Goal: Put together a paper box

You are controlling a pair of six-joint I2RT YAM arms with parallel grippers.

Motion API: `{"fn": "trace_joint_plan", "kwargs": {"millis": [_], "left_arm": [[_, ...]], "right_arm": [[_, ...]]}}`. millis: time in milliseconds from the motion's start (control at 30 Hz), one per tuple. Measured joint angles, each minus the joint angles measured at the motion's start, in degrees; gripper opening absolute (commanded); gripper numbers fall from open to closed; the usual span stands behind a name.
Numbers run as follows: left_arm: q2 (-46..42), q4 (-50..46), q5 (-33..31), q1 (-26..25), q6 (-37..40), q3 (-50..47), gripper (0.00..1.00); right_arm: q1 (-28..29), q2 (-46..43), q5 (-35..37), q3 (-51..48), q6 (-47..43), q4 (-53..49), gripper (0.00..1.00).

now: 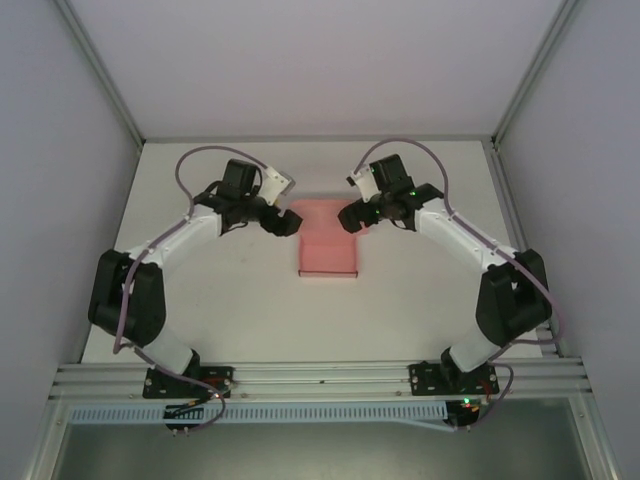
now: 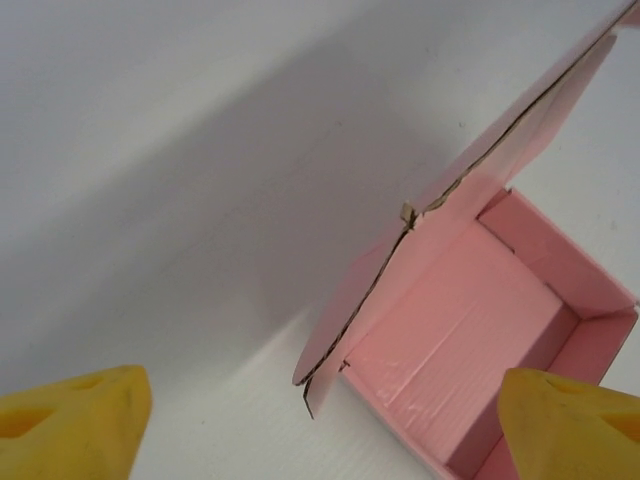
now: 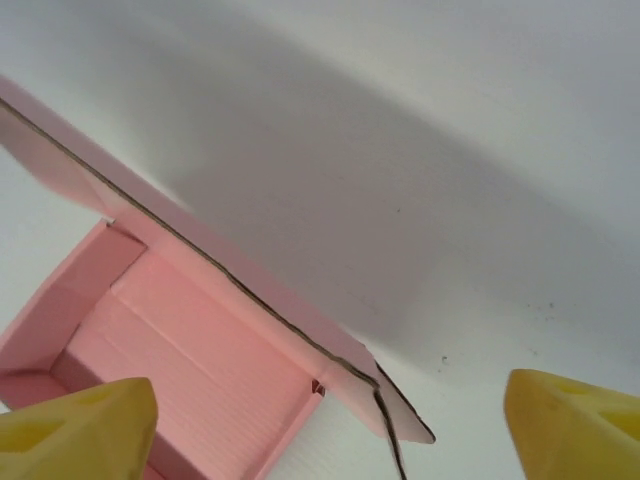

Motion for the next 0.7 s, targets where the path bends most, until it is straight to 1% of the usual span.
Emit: {"fn": "trace_joint_plan", "kwargs": {"millis": [67,100,133,167,200,233,267,300,400,433,467,500,533,567,600,700], "left_arm": [[2.0,-1.6,0.4,0.0,1.9,1.4,0.77],[2.9,-2.4,0.6,0.0,2.8,2.0,0.74],[3.8,-3.3,0.8,0.0,3.7,2.5,0.71],[4.3,-3.8,0.8,-0.1,4.3,2.8,0.7],[4.8,-4.3,0.9,-0.1,4.9,3.0,0.64],[5.1,-4.7,1.1,-0.2,5.5,3.2,0.62],[5.3,-5.0,1.3,-0.2,6.1,3.4,0.61],[5.5,-5.3,1.4,-0.3,6.4,3.6,0.57],[5.6,-5.9,1.8,-0.7,7.5,4.1,0.52],[5.6,-6.1,1.8,-0.8,7.6,4.3,0.48],[5.7,-6.2,1.9,-0.9,7.7,4.6,0.43],[5.9,-6.2,1.9,-1.0,7.8,4.9,0.4],[6.1,-6.2,1.9,-1.2,7.9,5.1,0.35],[6.3,-6.3,1.9,-1.2,7.9,5.4,0.31],[6.5,-6.2,1.9,-1.4,8.0,5.5,0.29],[6.5,-6.4,1.8,-1.7,7.5,5.6,0.11]], "right_arm": [[-0.4,1.9,-0.8,2.1,-3.0,-2.2,0.81],[-0.7,2.9,-0.9,3.0,-4.2,-3.2,0.77],[-0.9,3.8,-0.9,3.8,-5.8,-4.2,0.67],[-1.0,4.7,-1.0,4.4,-7.0,-5.0,0.57],[-1.1,5.4,-1.0,4.9,-7.5,-5.6,0.53],[-1.2,6.2,-0.9,5.3,-8.3,-6.3,0.52],[-1.2,6.8,-0.7,5.6,-8.6,-7.0,0.48],[-1.2,7.3,-0.7,5.7,-9.0,-7.4,0.47],[-1.2,7.8,-0.5,5.8,-9.7,-8.6,0.47],[-1.2,7.8,-0.5,5.8,-9.9,-8.9,0.47],[-1.2,7.8,-0.5,5.8,-9.9,-9.1,0.44],[-1.2,7.8,-0.3,5.8,-10.1,-9.2,0.38],[-1.2,7.8,-0.2,5.8,-10.3,-9.4,0.37],[-1.2,7.8,0.0,5.8,-10.3,-9.6,0.31],[-1.2,7.8,0.2,5.8,-10.4,-9.9,0.28],[-1.2,7.8,0.8,5.8,-10.2,-10.1,0.13]]}}
